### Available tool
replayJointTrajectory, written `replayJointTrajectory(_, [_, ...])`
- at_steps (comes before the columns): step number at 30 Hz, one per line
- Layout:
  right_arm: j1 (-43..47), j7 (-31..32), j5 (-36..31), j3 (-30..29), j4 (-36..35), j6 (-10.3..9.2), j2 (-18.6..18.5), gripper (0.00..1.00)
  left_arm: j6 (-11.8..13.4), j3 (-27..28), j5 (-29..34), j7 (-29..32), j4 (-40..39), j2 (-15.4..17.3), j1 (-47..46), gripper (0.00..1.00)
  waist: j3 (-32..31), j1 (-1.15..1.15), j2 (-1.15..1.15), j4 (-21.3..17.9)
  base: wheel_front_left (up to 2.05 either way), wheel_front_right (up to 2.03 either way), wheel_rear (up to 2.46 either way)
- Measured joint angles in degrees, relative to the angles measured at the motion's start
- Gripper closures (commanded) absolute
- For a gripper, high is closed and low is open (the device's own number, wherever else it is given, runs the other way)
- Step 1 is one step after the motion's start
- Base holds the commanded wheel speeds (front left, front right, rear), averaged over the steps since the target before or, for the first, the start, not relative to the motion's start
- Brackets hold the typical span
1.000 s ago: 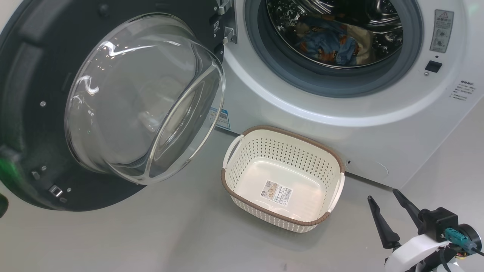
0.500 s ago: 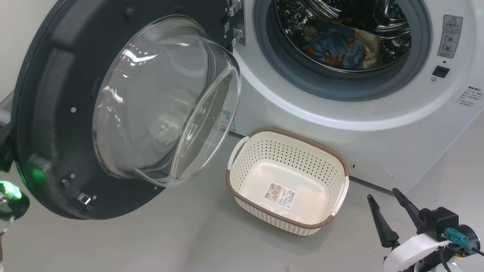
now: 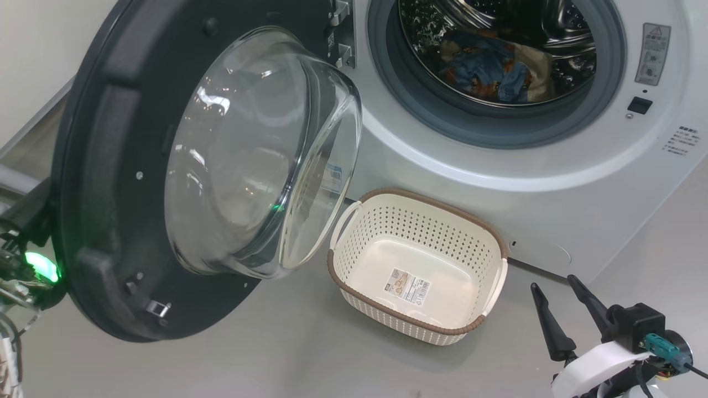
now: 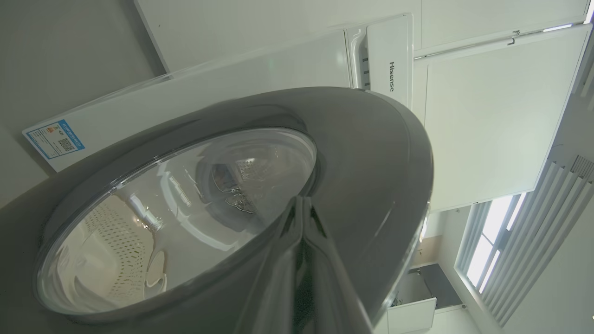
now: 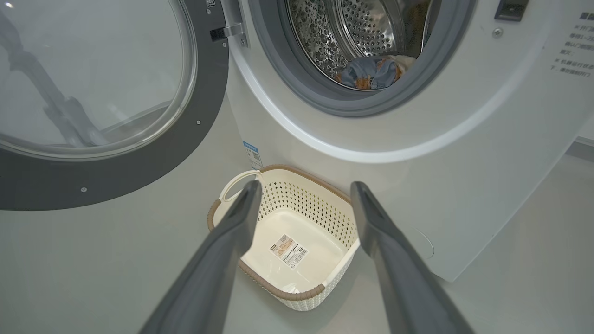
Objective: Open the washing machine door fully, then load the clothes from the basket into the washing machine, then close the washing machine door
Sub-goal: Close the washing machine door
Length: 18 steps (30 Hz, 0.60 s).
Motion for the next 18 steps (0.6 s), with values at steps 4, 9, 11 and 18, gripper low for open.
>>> replayJointTrajectory(4, [0.0, 0.0, 0.0, 0.0, -0.1, -0.01, 0.9, 0.0, 0.0, -1.5, -0.8, 1.8, -3.4, -1.3, 1.2, 1.0, 0.0, 0.0, 0.0, -0.6, 0.0, 0.0, 0.0])
replayJointTrajectory(9, [0.0, 0.0, 0.0, -0.2, -0.3, 0.0, 1.8, 0.0, 0.0, -2.9, -2.0, 3.4, -7.4, -2.7, 2.4, 1.0, -0.1, 0.0, 0.0, -1.7, 0.0, 0.0, 0.0])
replayJointTrajectory(11, [0.0, 0.0, 0.0, -0.3, -0.3, 0.0, 2.1, 0.0, 0.0, -3.4, -2.0, 3.6, -8.9, -3.1, 3.0, 1.0, -0.2, 0.0, 0.0, -2.2, 0.0, 0.0, 0.0])
replayJointTrajectory(18, [0.0, 0.0, 0.0, -0.1, -0.3, 0.0, 3.8, 0.0, 0.0, -5.3, -2.4, 4.3, -14.4, -6.0, 4.8, 1.0, -0.5, 0.0, 0.0, -4.6, 0.0, 0.0, 0.0])
